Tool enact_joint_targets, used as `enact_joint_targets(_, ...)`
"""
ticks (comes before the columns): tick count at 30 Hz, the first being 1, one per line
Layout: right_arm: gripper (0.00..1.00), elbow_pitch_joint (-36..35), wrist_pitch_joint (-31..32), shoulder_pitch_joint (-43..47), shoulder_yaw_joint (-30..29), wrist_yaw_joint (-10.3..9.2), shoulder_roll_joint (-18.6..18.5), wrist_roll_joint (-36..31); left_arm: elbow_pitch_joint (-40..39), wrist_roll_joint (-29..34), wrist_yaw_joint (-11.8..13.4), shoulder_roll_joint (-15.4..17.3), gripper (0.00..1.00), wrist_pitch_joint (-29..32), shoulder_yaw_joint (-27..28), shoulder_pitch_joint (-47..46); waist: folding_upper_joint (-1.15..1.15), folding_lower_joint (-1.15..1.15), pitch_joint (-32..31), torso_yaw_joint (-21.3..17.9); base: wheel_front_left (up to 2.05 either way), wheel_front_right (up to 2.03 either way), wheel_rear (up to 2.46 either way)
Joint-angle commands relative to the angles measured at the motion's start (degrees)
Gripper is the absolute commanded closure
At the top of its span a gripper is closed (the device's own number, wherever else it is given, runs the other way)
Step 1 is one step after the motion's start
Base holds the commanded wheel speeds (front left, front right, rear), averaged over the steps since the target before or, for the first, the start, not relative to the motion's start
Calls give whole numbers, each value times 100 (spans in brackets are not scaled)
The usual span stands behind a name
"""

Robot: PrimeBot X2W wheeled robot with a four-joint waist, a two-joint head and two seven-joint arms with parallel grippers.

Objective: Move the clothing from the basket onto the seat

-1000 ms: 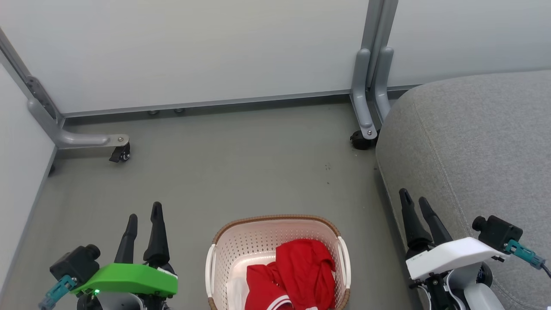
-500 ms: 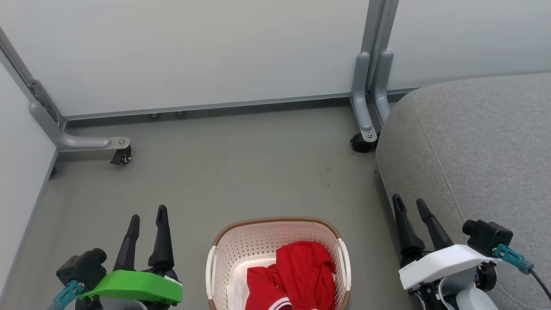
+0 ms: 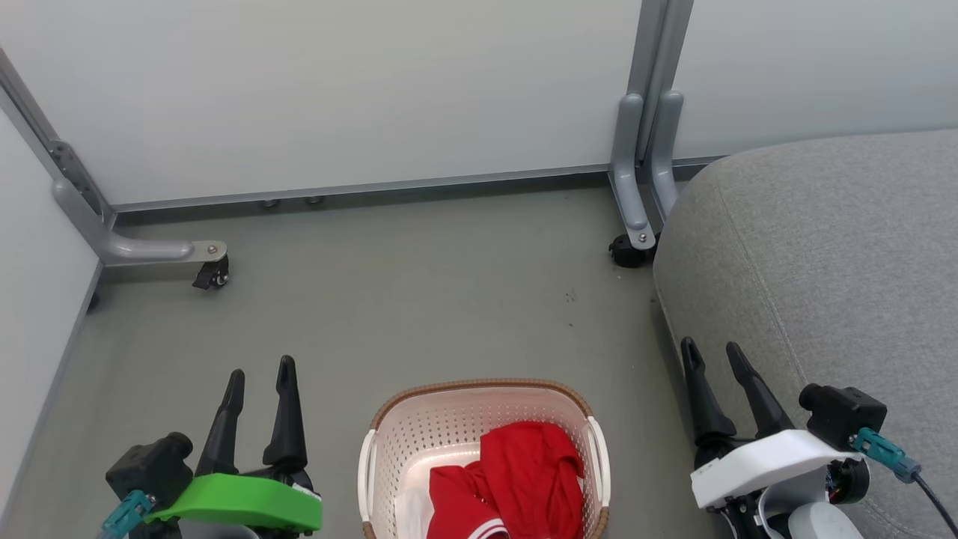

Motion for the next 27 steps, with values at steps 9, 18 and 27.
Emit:
enact_joint_targets(9, 0, -105, -161, 44, 152, 3, -20, -541, -40, 606, -82, 43, 0, -162, -56, 47, 0, 0, 12, 7, 0, 0, 0)
enact_joint_targets(18, 0, -82, -270, 81, 282, 3, -23, -996, -50, 1070, -99, 46, 0, -264, -133, 93, 0, 0, -48, 0, 0, 0, 0)
enact_joint_targets(27, 0, -123, -368, 159, 335, 3, -26, -1396, 25, 1533, -81, 49, 0, -363, -237, 143, 0, 0, -146, 4, 0, 0, 0)
